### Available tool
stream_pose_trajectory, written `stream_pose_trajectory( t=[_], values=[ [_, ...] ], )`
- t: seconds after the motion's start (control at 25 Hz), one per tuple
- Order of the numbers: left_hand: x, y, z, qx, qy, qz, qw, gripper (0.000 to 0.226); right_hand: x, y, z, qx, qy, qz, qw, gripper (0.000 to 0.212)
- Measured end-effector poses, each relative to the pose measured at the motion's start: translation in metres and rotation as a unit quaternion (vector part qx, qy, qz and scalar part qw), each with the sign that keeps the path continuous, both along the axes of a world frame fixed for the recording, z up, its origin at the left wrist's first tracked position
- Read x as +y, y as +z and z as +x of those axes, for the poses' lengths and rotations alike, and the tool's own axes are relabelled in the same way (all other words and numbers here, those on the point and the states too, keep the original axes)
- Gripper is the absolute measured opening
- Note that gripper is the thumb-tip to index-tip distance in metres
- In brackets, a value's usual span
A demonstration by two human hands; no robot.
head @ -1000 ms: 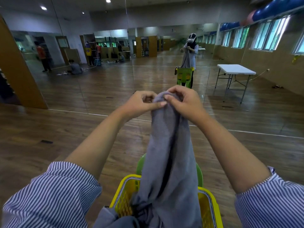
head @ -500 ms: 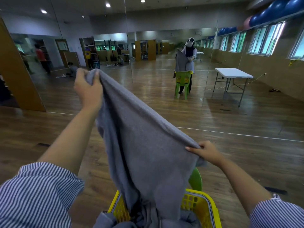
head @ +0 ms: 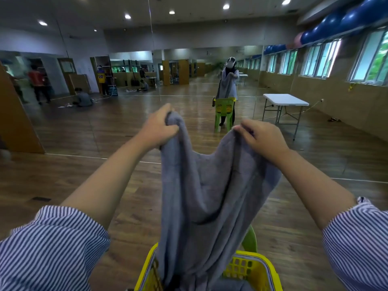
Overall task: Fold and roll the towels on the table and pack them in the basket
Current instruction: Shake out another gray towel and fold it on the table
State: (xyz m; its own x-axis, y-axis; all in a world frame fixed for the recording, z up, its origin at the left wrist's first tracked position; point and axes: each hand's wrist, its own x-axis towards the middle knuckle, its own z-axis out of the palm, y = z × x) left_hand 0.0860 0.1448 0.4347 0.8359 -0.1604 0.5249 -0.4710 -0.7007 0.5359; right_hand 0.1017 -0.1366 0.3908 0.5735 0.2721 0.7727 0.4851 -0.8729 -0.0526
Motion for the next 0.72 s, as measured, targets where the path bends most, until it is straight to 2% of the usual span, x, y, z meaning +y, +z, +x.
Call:
stream_pose_trajectory(
  t=[0.12, 0.24, 0.32, 0.4, 0.48, 0.56, 0.64, 0.72],
  values=[
    [-0.015, 0.002, 0.014, -0.132, -0.037, 0.069, 0.988, 0.019, 0.007, 0.013, -0.006, -0.071, -0.009, -0.12, 0.99, 0.037],
    [-0.027, 0.001, 0.025, -0.185, -0.001, 0.035, 0.982, 0.014, -0.004, 0.022, -0.02, -0.056, 0.006, -0.165, 0.985, 0.029],
    [-0.04, -0.001, 0.027, -0.203, 0.006, 0.027, 0.979, 0.013, -0.017, 0.024, -0.027, -0.049, 0.005, -0.234, 0.971, 0.024],
    [-0.058, -0.002, 0.029, -0.2, -0.023, 0.007, 0.98, 0.011, -0.036, 0.025, -0.032, -0.083, -0.068, -0.28, 0.954, 0.021],
    [-0.08, -0.001, 0.029, -0.196, -0.03, 0.003, 0.98, 0.01, -0.06, 0.033, -0.041, -0.129, -0.201, -0.257, 0.936, 0.007],
    [-0.106, 0.001, 0.026, -0.206, -0.06, -0.017, 0.977, 0.011, -0.085, 0.042, -0.056, -0.156, -0.317, -0.215, 0.911, 0.01],
    [-0.139, 0.004, 0.015, -0.217, -0.076, -0.019, 0.973, 0.012, -0.112, 0.047, -0.078, -0.185, -0.385, -0.193, 0.883, 0.013],
    [-0.177, 0.005, 0.0, -0.225, -0.065, -0.006, 0.972, 0.014, -0.138, 0.048, -0.107, -0.197, -0.426, -0.177, 0.865, 0.006]
  ],
)
